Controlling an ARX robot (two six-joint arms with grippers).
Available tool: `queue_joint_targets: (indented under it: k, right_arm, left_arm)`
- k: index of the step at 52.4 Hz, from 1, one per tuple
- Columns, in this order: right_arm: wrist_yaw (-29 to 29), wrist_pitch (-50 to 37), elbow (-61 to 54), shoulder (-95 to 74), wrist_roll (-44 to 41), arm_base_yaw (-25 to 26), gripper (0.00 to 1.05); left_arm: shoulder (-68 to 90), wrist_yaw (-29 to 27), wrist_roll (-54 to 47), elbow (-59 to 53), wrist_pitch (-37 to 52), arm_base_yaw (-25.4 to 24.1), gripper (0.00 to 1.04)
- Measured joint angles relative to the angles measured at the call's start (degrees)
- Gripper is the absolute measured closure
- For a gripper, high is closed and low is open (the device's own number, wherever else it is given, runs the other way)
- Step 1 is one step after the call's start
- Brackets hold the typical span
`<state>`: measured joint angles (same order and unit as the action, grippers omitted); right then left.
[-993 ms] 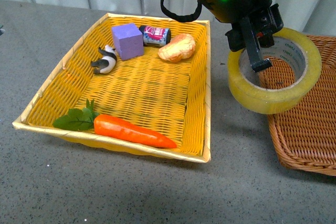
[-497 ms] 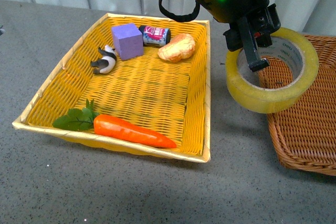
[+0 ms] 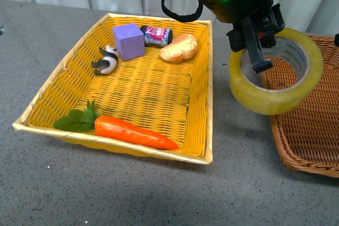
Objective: Move tape to another basket
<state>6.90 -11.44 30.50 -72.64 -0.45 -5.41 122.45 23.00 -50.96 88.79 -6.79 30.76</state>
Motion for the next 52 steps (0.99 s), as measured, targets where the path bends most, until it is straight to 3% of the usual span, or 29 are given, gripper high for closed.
queue_joint_targets:
  k: [18, 52]
  right_arm:
    - [-0.57, 0.33, 6.03, -11.15, 2.84, -1.9, 0.09]
    - [-1.14, 1.22, 7.39, -15.76, 4.15, -2.1, 0.09]
  left_arm:
    - [0.0, -0.02, 0.0, 0.0, 0.0, 0.0, 0.88]
    - [0.0, -0.02, 0.0, 0.0, 0.0, 0.0, 0.88]
